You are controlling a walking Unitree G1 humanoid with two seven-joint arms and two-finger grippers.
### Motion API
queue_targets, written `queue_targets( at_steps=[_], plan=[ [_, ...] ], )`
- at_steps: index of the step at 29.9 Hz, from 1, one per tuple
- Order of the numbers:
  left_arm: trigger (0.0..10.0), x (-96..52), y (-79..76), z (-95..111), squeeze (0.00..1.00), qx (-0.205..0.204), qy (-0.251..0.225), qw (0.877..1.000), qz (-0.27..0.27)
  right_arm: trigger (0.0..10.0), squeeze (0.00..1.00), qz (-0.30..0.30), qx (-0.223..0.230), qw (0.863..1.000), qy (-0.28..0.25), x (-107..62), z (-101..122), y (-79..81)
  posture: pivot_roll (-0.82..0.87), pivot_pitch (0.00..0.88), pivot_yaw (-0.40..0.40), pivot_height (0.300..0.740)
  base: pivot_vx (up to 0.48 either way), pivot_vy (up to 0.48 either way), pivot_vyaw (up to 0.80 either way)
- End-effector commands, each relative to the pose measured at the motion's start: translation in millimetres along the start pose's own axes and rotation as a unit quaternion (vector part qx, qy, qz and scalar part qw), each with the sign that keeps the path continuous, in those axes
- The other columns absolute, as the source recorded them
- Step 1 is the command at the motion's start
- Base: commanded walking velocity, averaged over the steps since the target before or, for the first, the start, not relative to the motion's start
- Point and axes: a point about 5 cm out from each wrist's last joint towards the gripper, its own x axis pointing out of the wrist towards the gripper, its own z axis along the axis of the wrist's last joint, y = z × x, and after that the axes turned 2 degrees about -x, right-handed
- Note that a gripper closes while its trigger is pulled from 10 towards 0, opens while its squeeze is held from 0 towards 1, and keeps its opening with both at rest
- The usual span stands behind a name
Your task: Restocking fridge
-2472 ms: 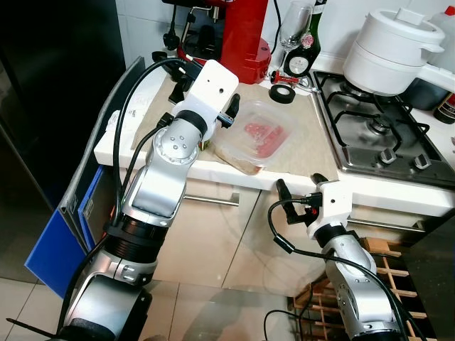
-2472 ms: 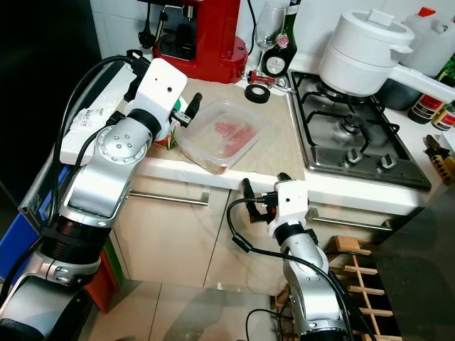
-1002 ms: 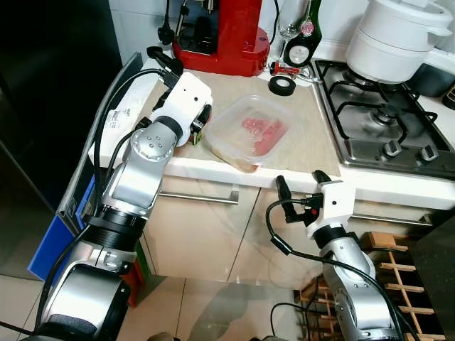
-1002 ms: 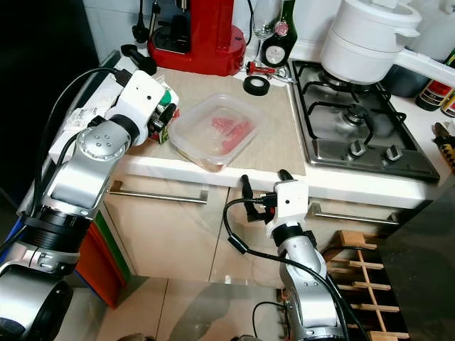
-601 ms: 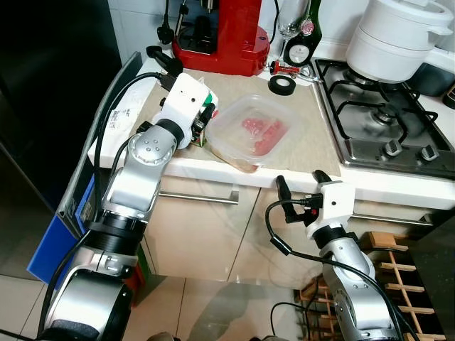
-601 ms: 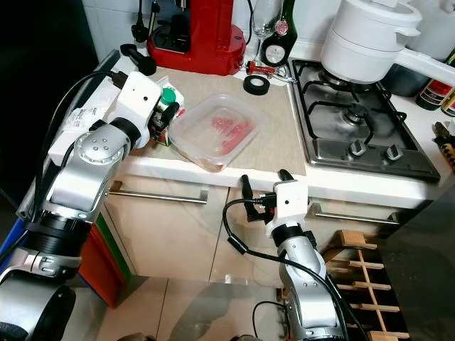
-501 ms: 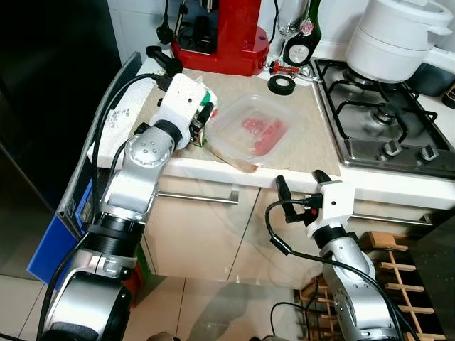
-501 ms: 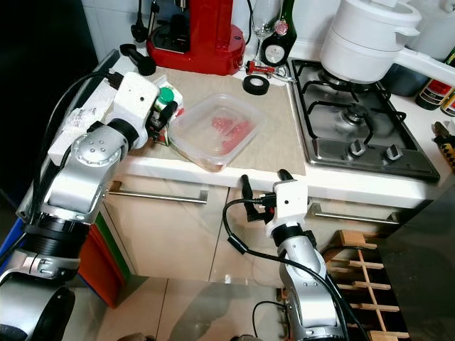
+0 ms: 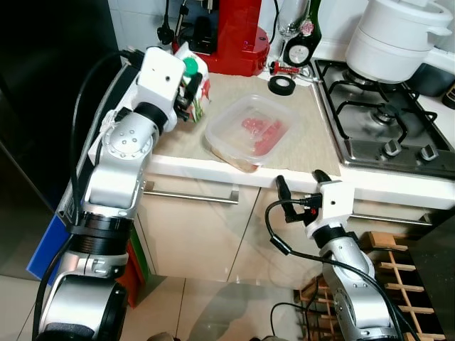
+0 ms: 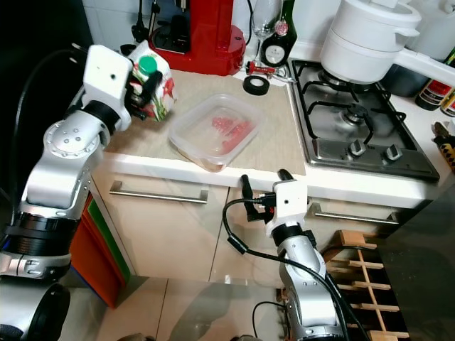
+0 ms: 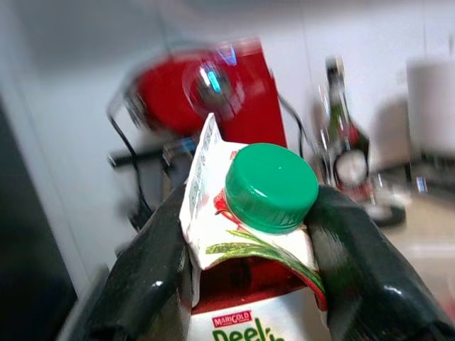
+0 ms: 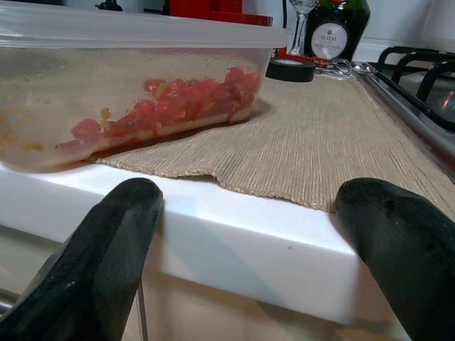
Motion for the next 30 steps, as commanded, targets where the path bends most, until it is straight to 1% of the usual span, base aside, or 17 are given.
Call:
queue_targets(
  at_steps=[1,4,6,7,8,10,11,12,13,15,17,20,23,25,27,28,30],
  plan=[
    [0.0,-3.9,4.4,10.4,0.00,-0.001,-0.028,1.000,0.006,10.0,0.03,-0.016,0.002,1.000,0.025,-0.4,-8.8,-9.1,0.03,0.000,-0.079,0.740,0.000,0.000,0.00],
    [0.0,-7.4,8.8,17.8,0.00,-0.004,-0.046,0.999,0.018,10.0,0.04,-0.021,-0.007,1.000,0.015,3.6,-4.6,-14.6,0.04,0.000,-0.088,0.740,0.000,0.000,0.00],
    [0.0,-12.2,7.2,19.9,0.00,-0.008,-0.051,0.999,0.016,10.0,0.03,-0.025,-0.014,1.000,0.002,9.1,1.3,-18.8,0.05,0.000,-0.090,0.740,0.000,0.000,0.00],
    [0.0,-17.7,-1.7,20.4,0.00,-0.015,-0.050,0.999,0.000,10.0,0.03,-0.028,-0.017,0.999,-0.005,12.8,3.9,-21.7,0.07,0.000,-0.097,0.740,0.000,0.000,0.00],
    [0.0,-17.7,-1.7,20.4,0.00,-0.015,-0.050,0.999,0.000,10.0,0.03,-0.028,-0.017,0.999,-0.005,12.8,3.9,-21.7,0.07,0.000,-0.097,0.740,0.000,0.000,0.00],
    [0.0,-24.5,-12.8,21.7,0.00,-0.021,-0.050,0.998,-0.019,10.0,0.04,-0.029,-0.017,0.999,-0.005,15.7,2.9,-22.7,0.09,0.000,-0.099,0.740,0.000,0.000,0.00],
    [0.0,-24.5,-12.8,21.7,0.00,-0.021,-0.050,0.998,-0.019,10.0,0.04,-0.029,-0.017,0.999,-0.005,15.7,2.9,-22.7,0.09,0.000,-0.099,0.740,0.000,0.000,0.00],
    [0.0,-32.9,-17.8,20.3,0.00,-0.015,-0.040,0.999,-0.012,10.0,0.04,-0.025,-0.018,1.000,-0.002,18.3,-0.1,-20.2,0.10,0.000,-0.100,0.740,0.000,0.000,0.00],
    [0.0,-36.8,-16.4,15.3,0.00,-0.007,-0.029,1.000,0.007,10.0,0.03,-0.023,-0.018,1.000,-0.001,19.6,-1.2,-18.8,0.12,0.000,-0.096,0.740,0.000,0.000,0.00],
    [0.0,-42.5,-14.5,4.1,0.00,-0.009,-0.008,1.000,0.029,10.0,0.03,-0.021,-0.017,1.000,-0.003,22.0,-1.2,-17.2,0.12,0.000,-0.098,0.740,0.000,0.000,0.00],
    [0.0,-52.9,-17.0,-9.9,0.00,-0.043,0.019,0.997,0.057,10.0,0.04,-0.021,-0.015,1.000,-0.010,25.2,1.0,-16.1,0.13,0.000,-0.101,0.740,0.000,0.000,0.00],
    [0.0,-67.8,-26.3,-17.6,0.00,-0.056,0.030,0.995,0.080,10.0,0.03,-0.031,-0.014,0.999,-0.022,28.4,5.8,-17.6,0.13,0.000,-0.104,0.740,0.000,0.000,0.00],
    [0.0,-78.1,-26.2,-15.7,0.00,-0.060,0.019,0.993,0.099,10.0,0.04,-0.061,-0.005,0.998,-0.034,25.6,10.0,-26.8,0.14,0.000,-0.115,0.740,0.000,0.000,0.00],
    [0.0,-87.5,-23.4,-13.3,0.00,-0.049,0.010,0.993,0.104,10.0,0.04,-0.078,-0.010,0.996,-0.042,19.4,13.0,-32.8,0.14,0.000,-0.114,0.740,0.000,0.000,0.00],
    [0.0,-98.6,-26.4,-16.5,0.00,-0.042,0.020,0.995,0.088,10.0,0.04,-0.080,-0.022,0.996,-0.044,9.8,13.4,-36.4,0.13,0.000,-0.109,0.740,0.000,0.000,0.00],
    [0.0,-99.9,-29.8,-17.5,0.00,-0.039,0.022,0.996,0.071,10.0,0.04,-0.080,-0.023,0.996,-0.043,7.2,13.5,-37.4,0.13,0.000,-0.109,0.740,0.000,0.000,0.00],
    [0.0,-100.4,-32.1,-18.0,0.00,-0.036,0.024,0.997,0.059,10.0,0.04,-0.080,-0.023,0.996,-0.043,5.8,13.7,-38.0,0.13,0.000,-0.109,0.740,0.000,0.000,0.00]
  ],
)
